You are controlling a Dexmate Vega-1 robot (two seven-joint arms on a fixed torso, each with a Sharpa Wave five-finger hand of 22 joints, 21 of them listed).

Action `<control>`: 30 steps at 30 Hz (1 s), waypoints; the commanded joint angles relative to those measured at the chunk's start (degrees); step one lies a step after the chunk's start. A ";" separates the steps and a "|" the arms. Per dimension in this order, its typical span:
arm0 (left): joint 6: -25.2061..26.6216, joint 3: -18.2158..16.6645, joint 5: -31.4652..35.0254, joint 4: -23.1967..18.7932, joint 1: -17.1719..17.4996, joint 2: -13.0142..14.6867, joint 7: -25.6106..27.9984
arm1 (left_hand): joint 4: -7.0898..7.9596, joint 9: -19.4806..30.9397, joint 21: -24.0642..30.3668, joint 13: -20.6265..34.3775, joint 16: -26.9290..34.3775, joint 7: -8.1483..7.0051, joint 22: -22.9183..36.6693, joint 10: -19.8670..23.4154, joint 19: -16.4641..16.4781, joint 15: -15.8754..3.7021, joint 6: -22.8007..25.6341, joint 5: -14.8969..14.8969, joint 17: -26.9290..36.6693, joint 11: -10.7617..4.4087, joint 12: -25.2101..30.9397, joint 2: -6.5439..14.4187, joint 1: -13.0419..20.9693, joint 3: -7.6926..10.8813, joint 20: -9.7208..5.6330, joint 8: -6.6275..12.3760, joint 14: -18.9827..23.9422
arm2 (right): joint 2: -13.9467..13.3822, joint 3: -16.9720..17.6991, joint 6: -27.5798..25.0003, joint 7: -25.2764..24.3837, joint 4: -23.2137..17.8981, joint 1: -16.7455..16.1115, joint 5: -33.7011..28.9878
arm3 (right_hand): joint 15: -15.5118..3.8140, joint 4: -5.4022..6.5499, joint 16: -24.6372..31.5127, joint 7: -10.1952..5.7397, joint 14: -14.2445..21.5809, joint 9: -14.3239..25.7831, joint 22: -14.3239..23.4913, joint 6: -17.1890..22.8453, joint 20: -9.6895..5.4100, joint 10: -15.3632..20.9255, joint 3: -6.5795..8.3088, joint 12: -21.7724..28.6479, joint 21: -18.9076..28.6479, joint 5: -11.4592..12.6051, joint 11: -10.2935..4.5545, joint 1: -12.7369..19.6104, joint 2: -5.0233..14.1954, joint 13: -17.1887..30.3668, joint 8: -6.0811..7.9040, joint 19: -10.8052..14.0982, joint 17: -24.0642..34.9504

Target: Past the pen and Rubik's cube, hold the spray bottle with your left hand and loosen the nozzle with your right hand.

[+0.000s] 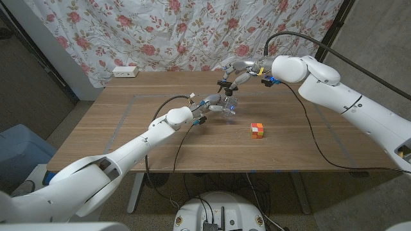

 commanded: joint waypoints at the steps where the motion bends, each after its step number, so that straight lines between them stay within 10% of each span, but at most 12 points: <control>1: 0.00 0.06 0.04 0.24 0.02 -0.16 0.20 | -0.13 0.01 0.01 0.32 -0.18 0.32 0.29 0.47 -0.16 -7.19 0.58 -0.02 0.07 -0.15 -0.04 6.82 -5.59 0.50 -2.12 0.41 0.37 | 0.07 0.46 1.17 -1.35 1.47 -0.10 2.53 | -0.23 0.14 0.50 0.01 0.30 0.05 0.12 1.46 -0.48 0.81 0.41 0.60 0.01 0.42 -0.62 1.60 0.08 0.00 0.71 0.27 0.22; 30: 0.05 0.46 0.05 0.79 -0.17 -0.56 -0.18 | -0.14 -0.15 -0.03 0.46 -0.39 0.53 0.29 0.53 -0.23 -7.09 0.36 -0.10 0.14 0.02 -0.44 7.20 -5.59 0.51 -2.07 0.46 0.35 | -0.89 0.91 1.80 -2.94 1.61 -0.64 5.45 | -2.42 0.11 1.83 0.09 1.65 0.02 0.15 10.70 -1.69 6.60 -0.33 1.55 -0.08 2.20 -2.42 8.49 0.96 -0.08 4.37 -0.19 0.96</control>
